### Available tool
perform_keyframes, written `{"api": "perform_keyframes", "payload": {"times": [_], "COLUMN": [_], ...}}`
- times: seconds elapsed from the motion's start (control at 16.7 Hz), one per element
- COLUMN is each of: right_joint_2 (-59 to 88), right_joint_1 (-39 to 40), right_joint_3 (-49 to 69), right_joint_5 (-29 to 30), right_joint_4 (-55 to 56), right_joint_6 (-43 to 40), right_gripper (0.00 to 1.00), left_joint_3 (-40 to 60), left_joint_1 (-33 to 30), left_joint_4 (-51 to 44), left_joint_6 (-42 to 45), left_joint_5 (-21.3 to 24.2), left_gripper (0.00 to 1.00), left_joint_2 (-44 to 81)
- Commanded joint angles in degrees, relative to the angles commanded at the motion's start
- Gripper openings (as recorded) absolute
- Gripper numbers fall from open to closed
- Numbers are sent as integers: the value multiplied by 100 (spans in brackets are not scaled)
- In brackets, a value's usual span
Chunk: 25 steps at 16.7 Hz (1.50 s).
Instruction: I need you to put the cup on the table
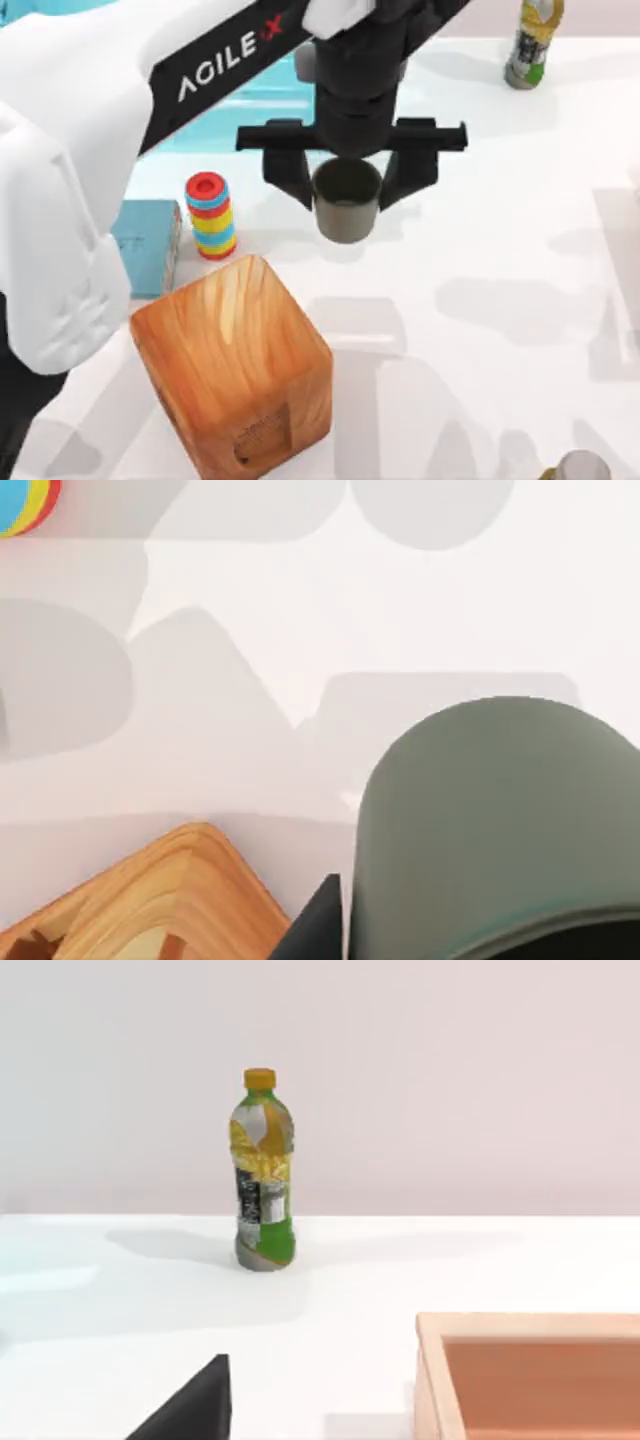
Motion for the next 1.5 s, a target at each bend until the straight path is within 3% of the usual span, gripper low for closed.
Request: {"api": "perform_keyframes", "payload": {"times": [0.18, 0.48, 1.02, 1.32, 1.5], "right_joint_2": [0, 0, 0, 0, 0], "right_joint_1": [0, 0, 0, 0, 0], "right_joint_3": [0, 0, 0, 0, 0], "right_joint_5": [0, 0, 0, 0, 0], "right_joint_4": [0, 0, 0, 0, 0], "right_joint_6": [0, 0, 0, 0, 0], "right_gripper": [100, 100, 100, 100, 100], "left_joint_3": [152, 123, -1508, -1652, -1652], "left_joint_1": [-265, -247, -238, -243, -243], "left_joint_4": [-335, -306, 1129, 1278, 1278], "left_joint_6": [-292, -276, -271, -273, -273], "left_joint_5": [237, 234, 229, 238, 238], "left_gripper": [0, 0, 0, 0, 23], "left_joint_2": [126, 117, -48, -64, -64]}}
